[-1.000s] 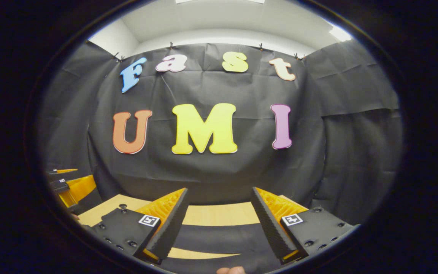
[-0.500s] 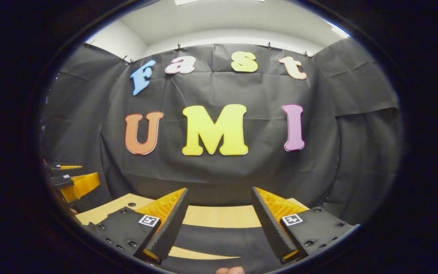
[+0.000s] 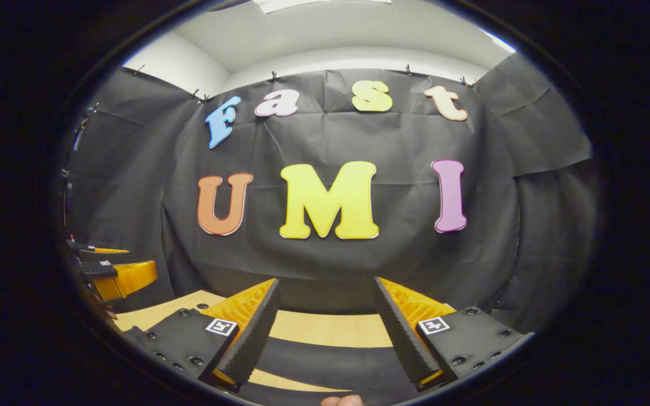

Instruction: Grasp the waist and the cuffs of the jeans and fold them to make the two legs overlap; first hold the waist and fold one-third of the jeans toward the cuffs, then hold the cuffs and fold the remaining one-third in the same direction to finish folding.

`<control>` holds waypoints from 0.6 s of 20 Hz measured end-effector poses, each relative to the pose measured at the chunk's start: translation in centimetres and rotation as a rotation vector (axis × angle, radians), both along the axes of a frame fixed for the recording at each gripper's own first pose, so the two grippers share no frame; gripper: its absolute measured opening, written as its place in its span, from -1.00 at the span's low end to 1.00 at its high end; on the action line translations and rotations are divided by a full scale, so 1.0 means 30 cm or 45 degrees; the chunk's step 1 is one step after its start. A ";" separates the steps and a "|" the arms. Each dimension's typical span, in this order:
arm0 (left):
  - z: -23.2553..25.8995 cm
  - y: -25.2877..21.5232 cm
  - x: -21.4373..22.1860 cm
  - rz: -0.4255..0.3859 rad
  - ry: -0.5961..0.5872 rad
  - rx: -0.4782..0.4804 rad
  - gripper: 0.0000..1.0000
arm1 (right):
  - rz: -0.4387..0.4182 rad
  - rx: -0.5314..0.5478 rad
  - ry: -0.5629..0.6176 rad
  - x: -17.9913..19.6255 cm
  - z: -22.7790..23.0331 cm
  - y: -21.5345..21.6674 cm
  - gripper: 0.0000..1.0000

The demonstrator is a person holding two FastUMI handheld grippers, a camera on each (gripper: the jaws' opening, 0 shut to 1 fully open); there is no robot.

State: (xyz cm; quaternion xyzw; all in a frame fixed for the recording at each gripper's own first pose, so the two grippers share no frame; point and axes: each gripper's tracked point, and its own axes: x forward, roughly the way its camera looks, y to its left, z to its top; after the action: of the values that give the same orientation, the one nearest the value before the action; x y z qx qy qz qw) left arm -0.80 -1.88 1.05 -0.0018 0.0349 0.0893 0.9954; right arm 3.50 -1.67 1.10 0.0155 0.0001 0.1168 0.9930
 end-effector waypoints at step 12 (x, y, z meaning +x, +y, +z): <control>-0.236 0.150 -0.101 0.131 0.297 -0.170 0.96 | 0.025 -0.036 0.074 0.021 -0.065 0.004 0.94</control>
State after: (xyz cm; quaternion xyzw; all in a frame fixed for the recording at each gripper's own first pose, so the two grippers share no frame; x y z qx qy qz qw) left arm -3.83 2.63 -6.02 -0.0596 0.1560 0.1373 0.9763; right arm 4.14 -1.56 -0.84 0.0049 0.0308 0.1259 0.9915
